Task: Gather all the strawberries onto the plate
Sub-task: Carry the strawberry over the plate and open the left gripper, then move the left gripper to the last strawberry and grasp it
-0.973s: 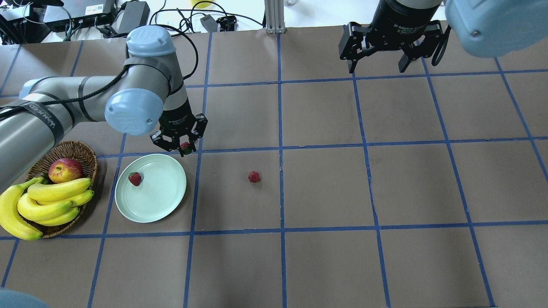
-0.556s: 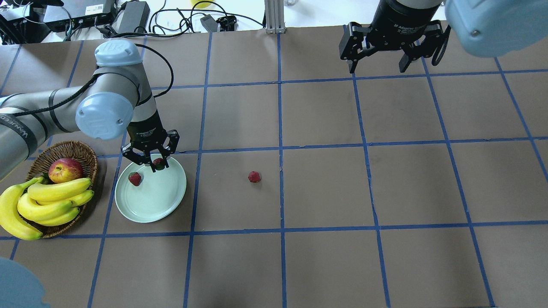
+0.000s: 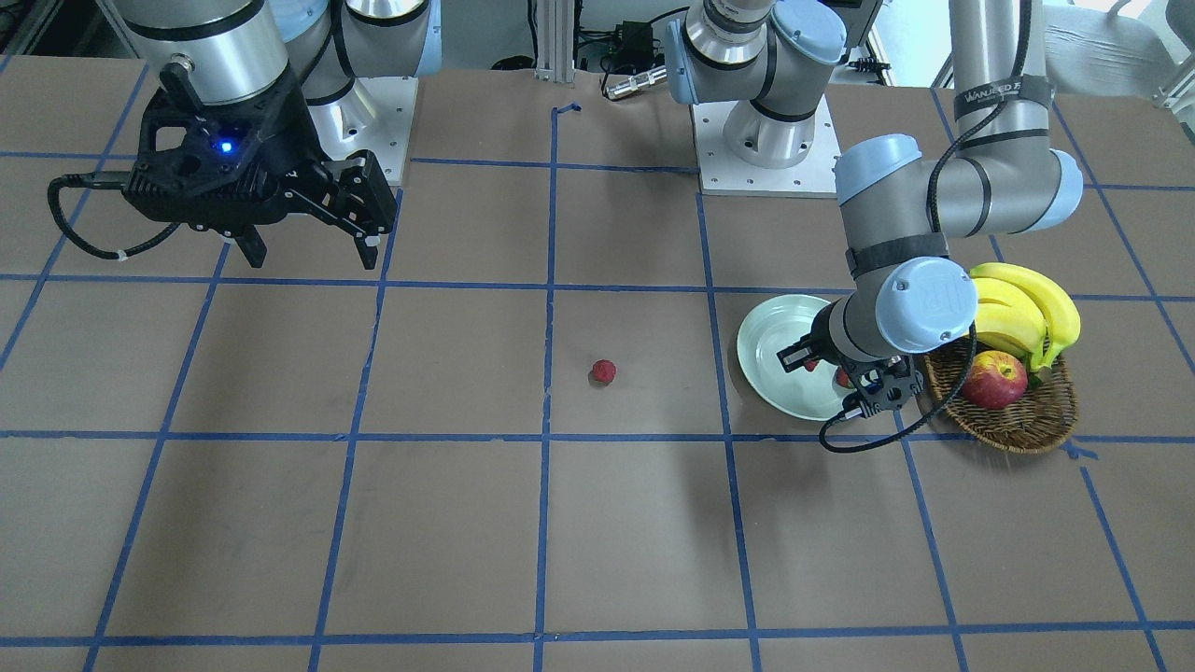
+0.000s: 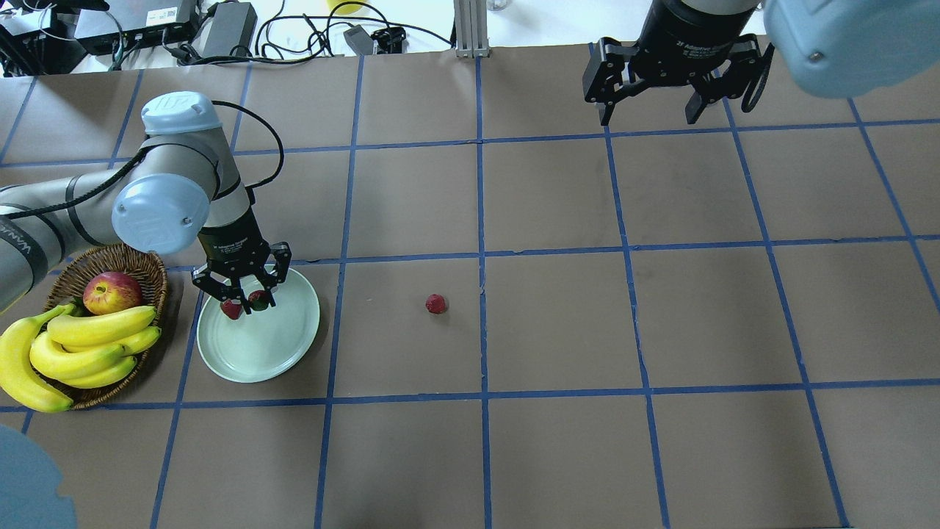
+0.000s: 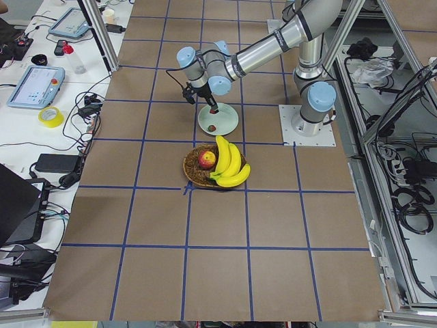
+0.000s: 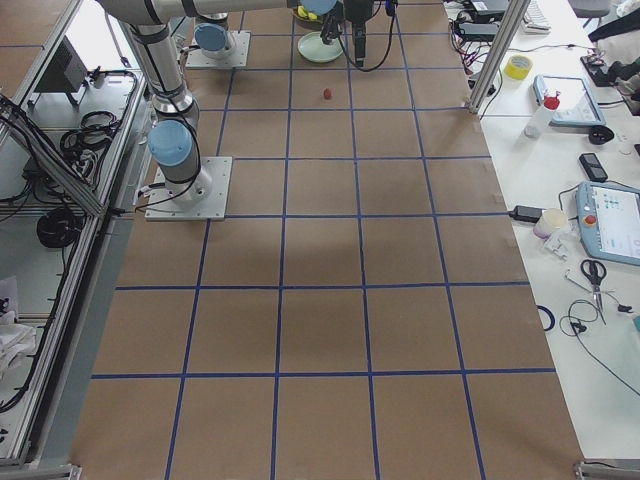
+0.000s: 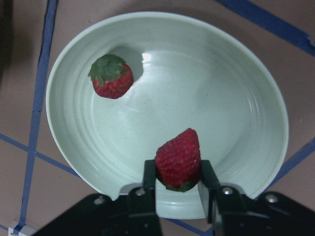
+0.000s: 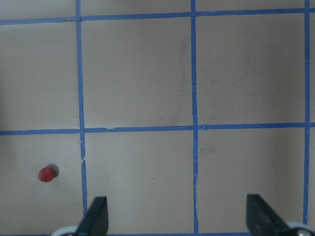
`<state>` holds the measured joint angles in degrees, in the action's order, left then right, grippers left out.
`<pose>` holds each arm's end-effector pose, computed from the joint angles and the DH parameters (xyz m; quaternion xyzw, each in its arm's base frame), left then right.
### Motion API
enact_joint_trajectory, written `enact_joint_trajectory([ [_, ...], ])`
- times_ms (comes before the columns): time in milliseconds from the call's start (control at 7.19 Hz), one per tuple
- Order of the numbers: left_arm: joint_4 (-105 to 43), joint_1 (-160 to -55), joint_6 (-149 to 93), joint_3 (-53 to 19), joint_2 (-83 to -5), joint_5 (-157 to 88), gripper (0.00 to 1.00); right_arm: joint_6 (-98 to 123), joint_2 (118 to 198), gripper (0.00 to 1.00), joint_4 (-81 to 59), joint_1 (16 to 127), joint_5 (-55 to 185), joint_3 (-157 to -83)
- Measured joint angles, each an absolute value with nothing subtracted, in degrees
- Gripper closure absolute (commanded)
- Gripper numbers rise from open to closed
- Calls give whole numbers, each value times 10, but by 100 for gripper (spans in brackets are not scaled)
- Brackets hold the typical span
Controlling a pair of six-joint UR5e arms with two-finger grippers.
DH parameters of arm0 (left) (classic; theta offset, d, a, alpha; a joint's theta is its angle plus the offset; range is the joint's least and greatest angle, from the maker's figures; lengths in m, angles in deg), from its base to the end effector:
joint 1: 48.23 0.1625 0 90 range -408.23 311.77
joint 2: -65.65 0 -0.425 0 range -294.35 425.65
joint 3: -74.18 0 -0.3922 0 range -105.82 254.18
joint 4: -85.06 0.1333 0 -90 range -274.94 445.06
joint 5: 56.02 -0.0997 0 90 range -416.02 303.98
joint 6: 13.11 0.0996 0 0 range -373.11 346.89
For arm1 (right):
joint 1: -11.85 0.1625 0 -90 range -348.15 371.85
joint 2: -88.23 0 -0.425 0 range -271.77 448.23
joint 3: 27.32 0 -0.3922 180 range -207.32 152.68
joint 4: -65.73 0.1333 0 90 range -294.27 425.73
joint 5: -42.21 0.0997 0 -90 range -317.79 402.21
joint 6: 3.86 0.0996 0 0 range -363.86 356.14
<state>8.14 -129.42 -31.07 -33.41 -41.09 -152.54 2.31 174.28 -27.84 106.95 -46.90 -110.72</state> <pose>-0.0435 -0.5161 0.2199 -0.2170 0.9570 0.1790 0.0704 0.1815 -0.5169 0.5164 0.0089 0.9985 -0.0532 0.0130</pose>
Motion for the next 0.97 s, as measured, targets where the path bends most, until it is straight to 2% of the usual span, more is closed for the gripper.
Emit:
enact_joint_trajectory([
  [556, 85, -1313, -329, -335, -405, -1513, 0, 23, 1741, 0, -278, 1069, -469, -1107],
  [973, 88, -1361, -446, -308, -406, -1468, 0, 23, 1741, 0, -278, 1069, -469, -1107],
])
